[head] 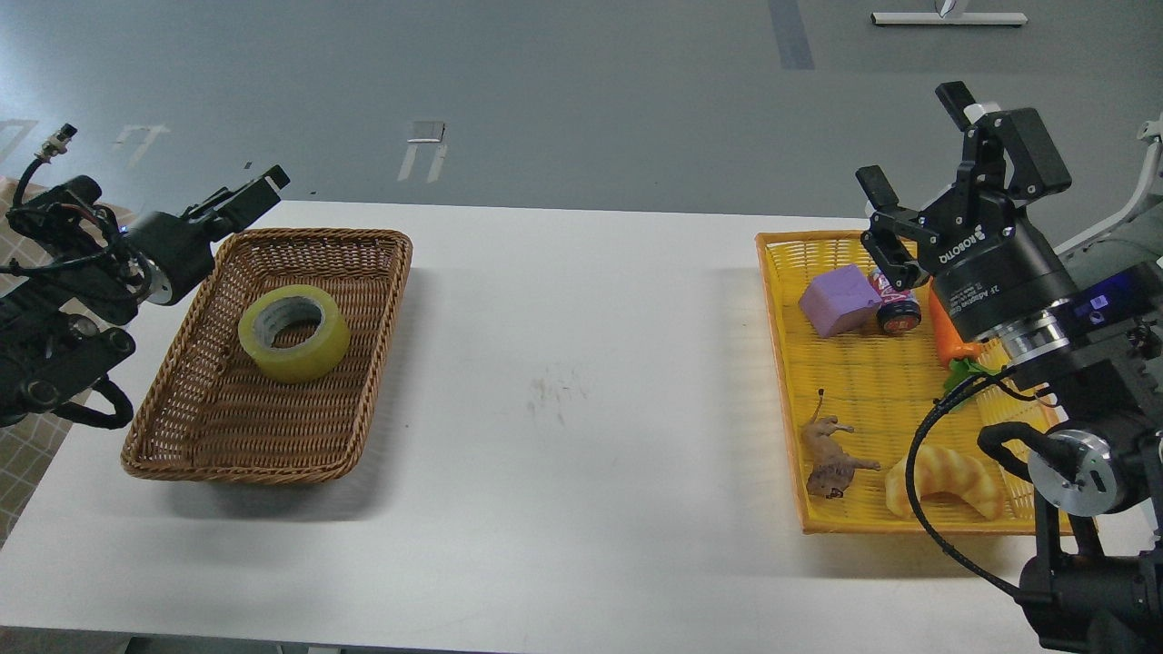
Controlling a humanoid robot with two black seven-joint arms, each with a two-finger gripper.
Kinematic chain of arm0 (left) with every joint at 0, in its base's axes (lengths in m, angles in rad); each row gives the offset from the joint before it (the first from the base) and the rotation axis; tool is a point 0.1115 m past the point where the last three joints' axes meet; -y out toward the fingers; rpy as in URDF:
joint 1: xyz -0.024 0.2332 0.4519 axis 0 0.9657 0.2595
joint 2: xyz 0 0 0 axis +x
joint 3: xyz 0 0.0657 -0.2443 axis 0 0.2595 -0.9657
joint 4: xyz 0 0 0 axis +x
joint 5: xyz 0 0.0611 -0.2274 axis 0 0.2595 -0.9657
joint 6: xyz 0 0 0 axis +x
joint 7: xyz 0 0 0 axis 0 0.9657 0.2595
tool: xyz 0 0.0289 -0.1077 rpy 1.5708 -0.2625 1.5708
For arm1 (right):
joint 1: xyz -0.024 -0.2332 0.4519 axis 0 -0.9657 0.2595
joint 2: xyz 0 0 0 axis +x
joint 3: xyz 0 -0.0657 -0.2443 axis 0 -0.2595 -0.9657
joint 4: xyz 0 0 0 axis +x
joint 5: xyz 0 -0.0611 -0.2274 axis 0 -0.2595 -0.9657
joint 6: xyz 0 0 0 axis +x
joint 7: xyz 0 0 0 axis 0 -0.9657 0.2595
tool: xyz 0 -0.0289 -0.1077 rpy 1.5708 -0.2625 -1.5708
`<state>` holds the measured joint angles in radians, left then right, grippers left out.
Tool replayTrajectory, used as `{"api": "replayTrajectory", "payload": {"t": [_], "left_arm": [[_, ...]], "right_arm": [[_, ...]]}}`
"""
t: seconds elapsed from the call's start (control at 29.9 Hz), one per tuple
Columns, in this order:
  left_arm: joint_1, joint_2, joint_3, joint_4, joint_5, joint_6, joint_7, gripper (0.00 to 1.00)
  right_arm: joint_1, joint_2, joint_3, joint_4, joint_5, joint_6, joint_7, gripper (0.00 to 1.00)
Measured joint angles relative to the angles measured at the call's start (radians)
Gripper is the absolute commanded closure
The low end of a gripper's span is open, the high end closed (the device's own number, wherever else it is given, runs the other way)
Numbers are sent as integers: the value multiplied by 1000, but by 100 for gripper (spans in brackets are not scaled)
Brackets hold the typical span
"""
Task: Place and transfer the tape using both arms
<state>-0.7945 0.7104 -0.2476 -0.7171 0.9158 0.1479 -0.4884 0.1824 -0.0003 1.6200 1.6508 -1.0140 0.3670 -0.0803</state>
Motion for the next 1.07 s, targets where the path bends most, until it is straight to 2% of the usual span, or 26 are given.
{"api": "replayTrajectory", "payload": {"t": [0.2,0.43,0.57,0.7,0.84,0.97,1.07], "left_arm": [[-81,-50,-11,-1,-285,-68,0,2],[-211,-58,-110,-32,-513,-257,0,2],[-245,-16,-207,-157,-530,-321,-1,2],[-249,77,-308,-372,-532,-376,2,2],[-224,141,-429,-556,-546,-388,60,2],[-183,195,-478,-634,-557,-400,122,2],[-122,216,-502,-713,-600,-386,142,2]], "right_arm": [[7,0,5,17,1,-6,10,0],[25,0,20,18,3,-8,13,0],[31,0,26,13,3,-7,13,0],[36,0,33,12,3,-7,13,0],[51,0,35,12,3,-7,12,0],[86,0,36,14,3,-8,11,0],[110,0,34,14,3,-8,11,0]]}}
